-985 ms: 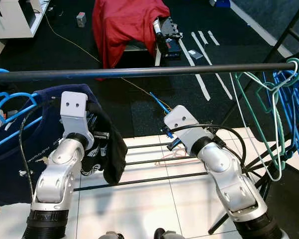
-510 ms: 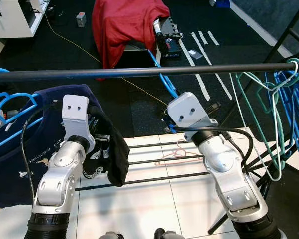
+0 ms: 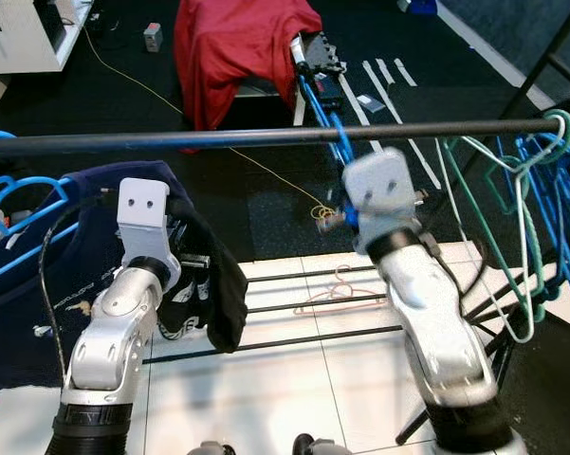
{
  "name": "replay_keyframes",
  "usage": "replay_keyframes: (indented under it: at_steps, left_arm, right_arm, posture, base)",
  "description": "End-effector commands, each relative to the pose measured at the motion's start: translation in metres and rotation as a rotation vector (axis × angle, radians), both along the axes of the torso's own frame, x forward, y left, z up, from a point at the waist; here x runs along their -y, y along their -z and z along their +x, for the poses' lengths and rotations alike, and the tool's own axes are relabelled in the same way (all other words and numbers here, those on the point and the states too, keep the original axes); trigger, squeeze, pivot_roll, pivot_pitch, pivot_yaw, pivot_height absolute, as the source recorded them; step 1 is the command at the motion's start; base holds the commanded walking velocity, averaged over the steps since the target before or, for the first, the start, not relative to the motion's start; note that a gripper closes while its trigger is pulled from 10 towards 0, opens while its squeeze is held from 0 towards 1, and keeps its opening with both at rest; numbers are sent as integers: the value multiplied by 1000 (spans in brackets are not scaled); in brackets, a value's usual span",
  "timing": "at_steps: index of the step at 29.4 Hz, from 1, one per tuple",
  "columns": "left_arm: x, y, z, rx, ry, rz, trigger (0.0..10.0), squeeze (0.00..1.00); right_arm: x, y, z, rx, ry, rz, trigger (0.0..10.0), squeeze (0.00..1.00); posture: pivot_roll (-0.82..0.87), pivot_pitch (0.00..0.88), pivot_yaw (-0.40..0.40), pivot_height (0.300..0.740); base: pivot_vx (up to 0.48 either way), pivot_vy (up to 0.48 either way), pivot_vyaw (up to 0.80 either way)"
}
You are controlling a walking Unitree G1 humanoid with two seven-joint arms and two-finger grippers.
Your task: Hang hanger
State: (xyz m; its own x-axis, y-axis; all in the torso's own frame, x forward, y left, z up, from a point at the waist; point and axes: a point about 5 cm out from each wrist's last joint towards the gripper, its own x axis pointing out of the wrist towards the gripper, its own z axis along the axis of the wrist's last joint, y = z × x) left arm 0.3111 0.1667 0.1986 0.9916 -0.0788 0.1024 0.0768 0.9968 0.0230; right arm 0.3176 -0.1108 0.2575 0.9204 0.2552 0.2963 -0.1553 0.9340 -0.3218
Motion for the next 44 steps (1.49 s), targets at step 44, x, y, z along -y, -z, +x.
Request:
replay_keyframes:
  at_steps: [44]
  left_arm:
    - [-1,-14,-2,72,12,-7,10000,0]
  right_arm:
    - [-17,5,1,-52,-163,-237,0,0]
  posture:
    - [-39,238,-31,740]
  base:
    - [0,0,0]
